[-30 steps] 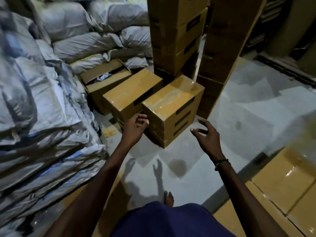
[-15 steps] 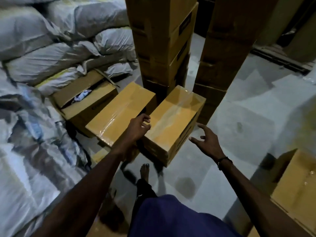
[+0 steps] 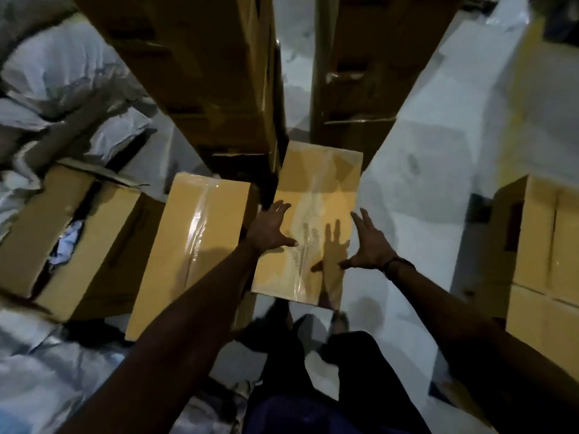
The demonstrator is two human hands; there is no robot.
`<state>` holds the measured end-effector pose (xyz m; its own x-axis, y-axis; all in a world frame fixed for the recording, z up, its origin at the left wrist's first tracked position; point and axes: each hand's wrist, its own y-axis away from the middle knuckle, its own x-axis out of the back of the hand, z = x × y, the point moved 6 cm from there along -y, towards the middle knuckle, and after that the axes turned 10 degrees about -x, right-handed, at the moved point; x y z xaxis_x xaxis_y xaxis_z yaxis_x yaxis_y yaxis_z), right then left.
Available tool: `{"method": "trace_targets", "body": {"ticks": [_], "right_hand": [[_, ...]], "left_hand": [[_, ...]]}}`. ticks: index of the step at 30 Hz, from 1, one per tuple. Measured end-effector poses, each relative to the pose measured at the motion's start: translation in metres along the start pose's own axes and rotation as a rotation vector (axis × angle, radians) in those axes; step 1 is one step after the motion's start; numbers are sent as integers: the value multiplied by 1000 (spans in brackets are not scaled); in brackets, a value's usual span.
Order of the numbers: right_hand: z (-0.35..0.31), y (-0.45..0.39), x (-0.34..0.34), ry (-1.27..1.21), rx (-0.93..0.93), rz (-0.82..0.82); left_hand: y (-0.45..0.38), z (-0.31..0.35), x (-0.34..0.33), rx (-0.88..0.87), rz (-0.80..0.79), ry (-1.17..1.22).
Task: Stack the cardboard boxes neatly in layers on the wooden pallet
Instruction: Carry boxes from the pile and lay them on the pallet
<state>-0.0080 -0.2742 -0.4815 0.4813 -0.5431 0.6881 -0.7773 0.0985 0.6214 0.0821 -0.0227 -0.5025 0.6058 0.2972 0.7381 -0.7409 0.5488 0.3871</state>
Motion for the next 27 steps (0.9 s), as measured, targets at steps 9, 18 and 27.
{"method": "trace_targets", "body": {"ticks": [9, 18, 27], "right_hand": [[15, -104, -61, -38, -84, 0], [7, -126, -82, -105, -101, 69], [14, -75, -42, -164, -129, 100]], "left_hand": [[-91, -71, -60, 7, -204, -106], [-99, -77, -83, -4, -81, -40], [-70, -18, -59, 13, -58, -51]]}}
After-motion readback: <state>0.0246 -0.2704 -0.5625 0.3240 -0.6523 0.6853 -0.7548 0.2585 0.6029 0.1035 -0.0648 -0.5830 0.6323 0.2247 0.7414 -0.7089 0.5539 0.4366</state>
